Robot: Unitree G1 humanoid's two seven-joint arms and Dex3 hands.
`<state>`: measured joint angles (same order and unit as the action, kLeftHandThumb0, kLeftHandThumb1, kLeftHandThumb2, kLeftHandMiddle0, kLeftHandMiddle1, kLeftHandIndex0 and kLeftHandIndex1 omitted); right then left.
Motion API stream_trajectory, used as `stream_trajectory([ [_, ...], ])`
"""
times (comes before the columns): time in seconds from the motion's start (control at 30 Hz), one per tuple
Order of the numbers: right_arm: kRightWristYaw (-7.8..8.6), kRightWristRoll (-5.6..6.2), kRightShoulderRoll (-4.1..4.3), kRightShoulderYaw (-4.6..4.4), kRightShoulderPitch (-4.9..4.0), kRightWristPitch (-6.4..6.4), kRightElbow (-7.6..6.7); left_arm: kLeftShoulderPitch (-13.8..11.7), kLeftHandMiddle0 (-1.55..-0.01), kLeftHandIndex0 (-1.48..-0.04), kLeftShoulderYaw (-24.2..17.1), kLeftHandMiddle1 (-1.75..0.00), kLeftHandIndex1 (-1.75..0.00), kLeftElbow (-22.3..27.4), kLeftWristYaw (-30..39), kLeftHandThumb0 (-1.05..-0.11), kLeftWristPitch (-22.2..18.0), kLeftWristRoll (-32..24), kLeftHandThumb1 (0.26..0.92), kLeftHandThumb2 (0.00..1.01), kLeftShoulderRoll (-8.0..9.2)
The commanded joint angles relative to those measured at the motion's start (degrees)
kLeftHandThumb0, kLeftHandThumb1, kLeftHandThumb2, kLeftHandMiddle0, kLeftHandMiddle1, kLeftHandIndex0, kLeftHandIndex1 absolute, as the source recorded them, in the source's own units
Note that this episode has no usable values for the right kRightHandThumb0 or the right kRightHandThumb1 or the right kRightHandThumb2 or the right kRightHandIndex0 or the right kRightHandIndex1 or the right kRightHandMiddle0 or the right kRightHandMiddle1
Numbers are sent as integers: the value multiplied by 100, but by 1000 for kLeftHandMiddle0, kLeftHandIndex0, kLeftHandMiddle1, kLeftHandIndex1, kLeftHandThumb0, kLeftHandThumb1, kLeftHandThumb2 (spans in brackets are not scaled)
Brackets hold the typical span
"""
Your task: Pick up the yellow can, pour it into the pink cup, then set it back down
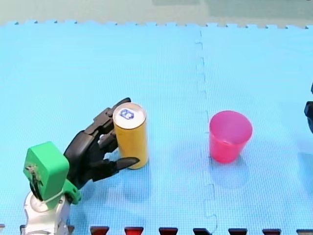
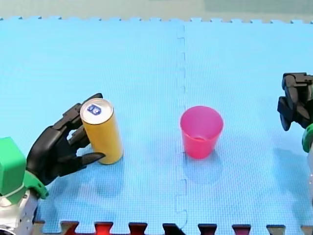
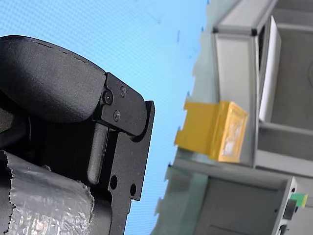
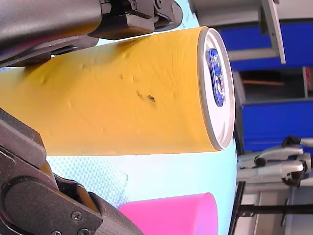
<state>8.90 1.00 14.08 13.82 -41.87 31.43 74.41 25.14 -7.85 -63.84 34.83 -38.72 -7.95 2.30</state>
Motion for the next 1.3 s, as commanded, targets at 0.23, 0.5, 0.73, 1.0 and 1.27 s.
stream_trajectory([
  [0.23,-6,11,53,5,28,61,-17,64,-230,-148,65,-4,0,-18,-4,-769,43,36,613,2,-23],
  [0.5,4,14,63,6,56,83,-17,62,-225,-142,126,-1,0,50,46,-831,102,37,624,3,-26],
  [0.73,19,27,70,16,66,75,-22,54,-231,-140,153,-3,0,117,-29,-861,199,54,629,2,-21],
  [1.0,49,55,83,37,87,80,-31,112,-259,-149,187,-13,-3,-59,-317,-855,242,180,628,0,-68],
  [1.27,88,86,91,55,95,70,-32,317,-280,-158,150,-14,-4,-265,-596,-836,299,231,639,4,-161],
])
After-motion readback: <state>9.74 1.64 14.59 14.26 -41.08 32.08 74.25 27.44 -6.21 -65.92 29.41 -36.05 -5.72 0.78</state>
